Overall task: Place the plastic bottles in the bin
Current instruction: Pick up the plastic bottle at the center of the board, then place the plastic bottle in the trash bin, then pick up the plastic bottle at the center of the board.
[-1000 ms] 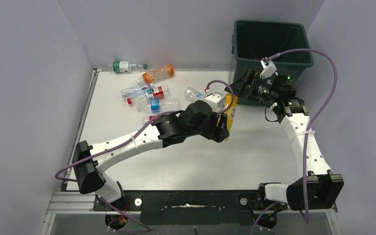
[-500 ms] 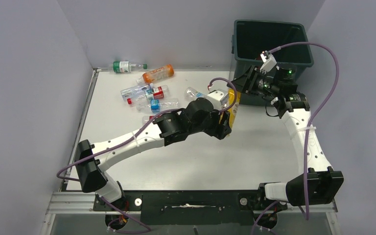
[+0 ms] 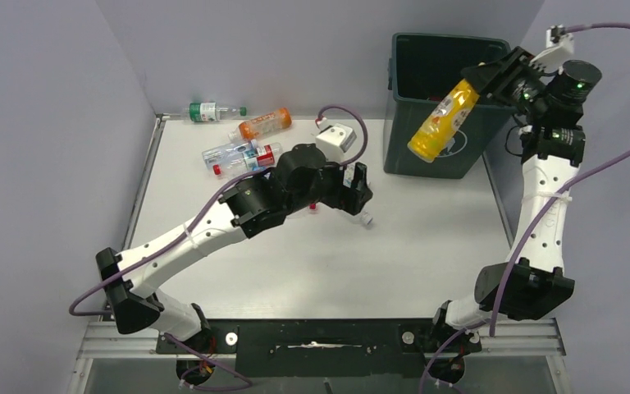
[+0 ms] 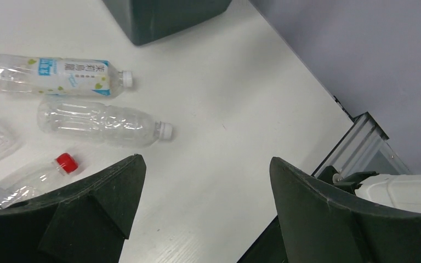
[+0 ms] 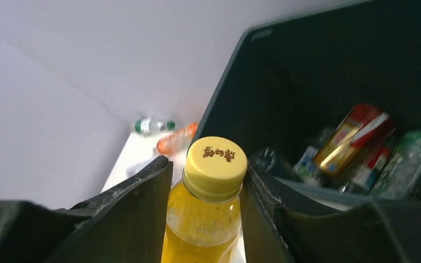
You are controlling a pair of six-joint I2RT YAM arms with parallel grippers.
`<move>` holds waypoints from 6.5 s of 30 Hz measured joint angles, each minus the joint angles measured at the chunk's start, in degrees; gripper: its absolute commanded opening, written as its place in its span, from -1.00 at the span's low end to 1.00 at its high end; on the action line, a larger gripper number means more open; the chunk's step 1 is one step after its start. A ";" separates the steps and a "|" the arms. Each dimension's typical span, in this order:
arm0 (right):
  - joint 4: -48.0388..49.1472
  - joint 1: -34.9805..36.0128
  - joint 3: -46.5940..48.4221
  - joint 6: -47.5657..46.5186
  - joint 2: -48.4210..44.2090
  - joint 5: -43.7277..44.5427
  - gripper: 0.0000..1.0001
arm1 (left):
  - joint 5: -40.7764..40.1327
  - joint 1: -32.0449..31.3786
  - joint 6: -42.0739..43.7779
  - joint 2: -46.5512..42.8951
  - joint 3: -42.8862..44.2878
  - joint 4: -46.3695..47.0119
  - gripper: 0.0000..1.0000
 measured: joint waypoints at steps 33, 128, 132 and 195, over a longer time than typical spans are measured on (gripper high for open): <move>47.98 -3.74 10.95 24.85 22.60 10.16 -0.09 | 2.34 9.97 1.20 -9.46 -10.73 -1.66 0.71; 86.23 7.19 -89.55 -29.59 3.26 43.65 0.96 | -4.81 10.56 -1.86 -7.96 -27.91 10.10 0.73; 86.20 7.19 -89.55 -29.62 3.26 43.63 0.96 | -6.34 10.34 -1.86 -6.43 -27.85 10.10 0.73; 76.41 7.65 -86.73 -30.91 -1.73 41.70 0.96 | -13.18 10.45 -4.94 -25.49 -25.59 -7.93 0.74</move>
